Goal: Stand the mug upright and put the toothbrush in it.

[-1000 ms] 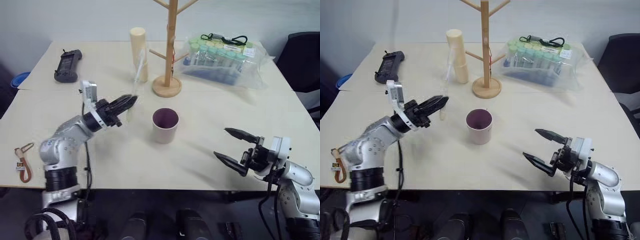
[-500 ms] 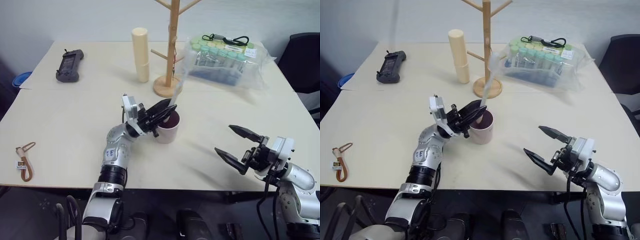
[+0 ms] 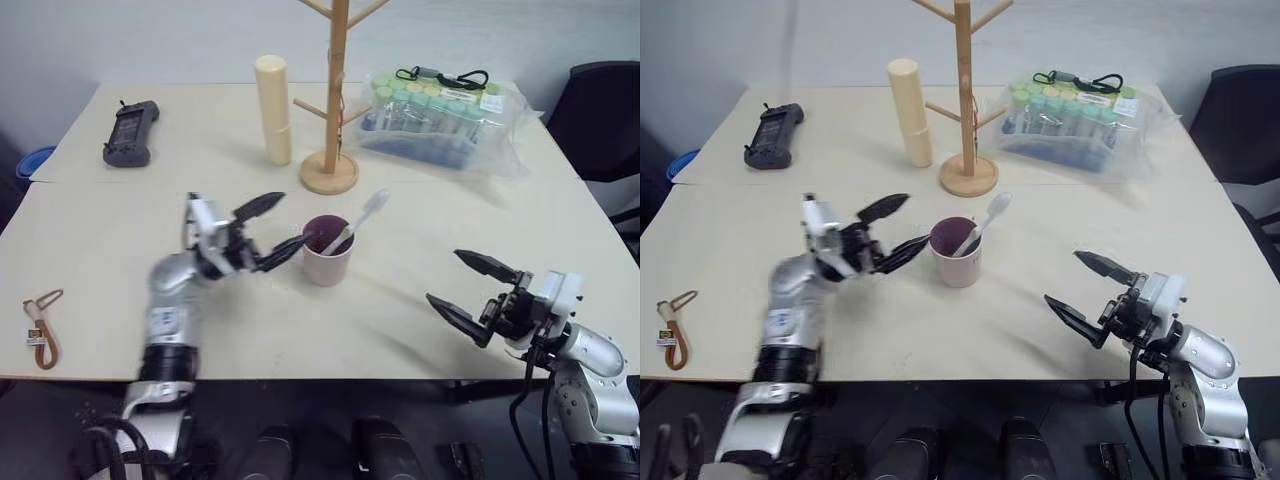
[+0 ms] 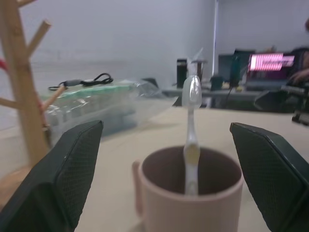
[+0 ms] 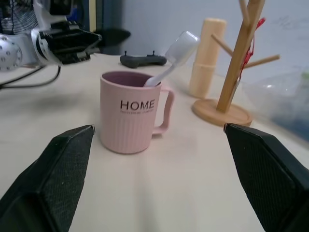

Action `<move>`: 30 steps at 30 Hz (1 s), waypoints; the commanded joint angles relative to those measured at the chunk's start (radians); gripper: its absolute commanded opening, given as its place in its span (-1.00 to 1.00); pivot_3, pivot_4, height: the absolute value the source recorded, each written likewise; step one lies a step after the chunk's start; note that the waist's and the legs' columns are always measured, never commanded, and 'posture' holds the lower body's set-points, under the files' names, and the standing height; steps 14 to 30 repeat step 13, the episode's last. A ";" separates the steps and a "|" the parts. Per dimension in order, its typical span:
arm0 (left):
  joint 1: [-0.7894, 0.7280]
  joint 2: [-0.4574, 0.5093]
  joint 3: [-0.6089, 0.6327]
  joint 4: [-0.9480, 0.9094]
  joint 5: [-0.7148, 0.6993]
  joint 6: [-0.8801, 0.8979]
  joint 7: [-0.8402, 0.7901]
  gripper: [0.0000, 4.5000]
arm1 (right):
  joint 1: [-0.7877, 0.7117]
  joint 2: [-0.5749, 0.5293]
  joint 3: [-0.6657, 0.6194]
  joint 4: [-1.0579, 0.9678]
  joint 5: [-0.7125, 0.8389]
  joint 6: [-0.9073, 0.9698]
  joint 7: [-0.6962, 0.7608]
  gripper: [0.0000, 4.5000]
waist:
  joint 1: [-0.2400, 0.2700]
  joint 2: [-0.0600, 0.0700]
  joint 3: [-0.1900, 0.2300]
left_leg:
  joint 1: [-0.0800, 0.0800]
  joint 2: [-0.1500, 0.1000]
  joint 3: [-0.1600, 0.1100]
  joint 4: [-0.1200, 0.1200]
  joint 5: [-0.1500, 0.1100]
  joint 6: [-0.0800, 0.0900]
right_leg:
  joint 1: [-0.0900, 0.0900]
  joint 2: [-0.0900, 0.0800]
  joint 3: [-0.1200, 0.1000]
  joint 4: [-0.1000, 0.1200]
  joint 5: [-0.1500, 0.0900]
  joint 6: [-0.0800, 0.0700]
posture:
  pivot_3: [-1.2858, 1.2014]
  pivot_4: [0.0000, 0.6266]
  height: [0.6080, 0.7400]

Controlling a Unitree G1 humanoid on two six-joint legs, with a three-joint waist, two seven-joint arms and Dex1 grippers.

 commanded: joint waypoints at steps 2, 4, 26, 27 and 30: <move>0.166 0.202 0.038 -0.049 0.087 -0.072 -0.070 0.98 | -0.044 -0.036 0.017 0.070 -0.010 -0.007 0.081 1.00 | -0.004 0.000 0.000 | 0.000 0.000 0.000 -0.001 0.000 0.000 | 0.000 0.000 0.002 -0.001 0.000 0.000 | 0.03 -0.52 1.00; 0.268 0.277 0.076 -0.047 0.112 -0.064 -0.049 0.98 | -0.071 -0.046 0.033 0.123 -0.035 -0.032 0.120 1.00 | -0.007 0.000 0.000 | 0.000 0.000 -0.001 -0.002 0.000 0.000 | 0.000 0.000 0.004 -0.002 0.000 0.000 | 0.03 -0.52 1.00; 0.561 0.329 0.189 -0.220 0.140 -0.055 0.102 0.98 | -0.204 -0.059 0.077 0.343 -0.102 -0.140 0.248 1.00 | 0.008 0.001 0.000 | 0.000 0.000 -0.001 -0.005 0.000 0.001 | 0.001 -0.002 0.005 -0.006 0.000 -0.001 | 0.03 -0.52 1.00; 0.561 0.329 0.189 -0.220 0.140 -0.055 0.102 0.98 | -0.204 -0.059 0.077 0.343 -0.102 -0.140 0.248 1.00 | 0.008 0.001 0.000 | 0.000 0.000 -0.001 -0.005 0.000 0.001 | 0.001 -0.002 0.005 -0.006 0.000 -0.001 | 0.03 -0.52 1.00; 0.561 0.329 0.189 -0.220 0.140 -0.055 0.102 0.98 | -0.204 -0.059 0.077 0.343 -0.102 -0.140 0.248 1.00 | 0.008 0.001 0.000 | 0.000 0.000 -0.001 -0.005 0.000 0.001 | 0.001 -0.002 0.005 -0.006 0.000 -0.001 | 0.03 -0.52 1.00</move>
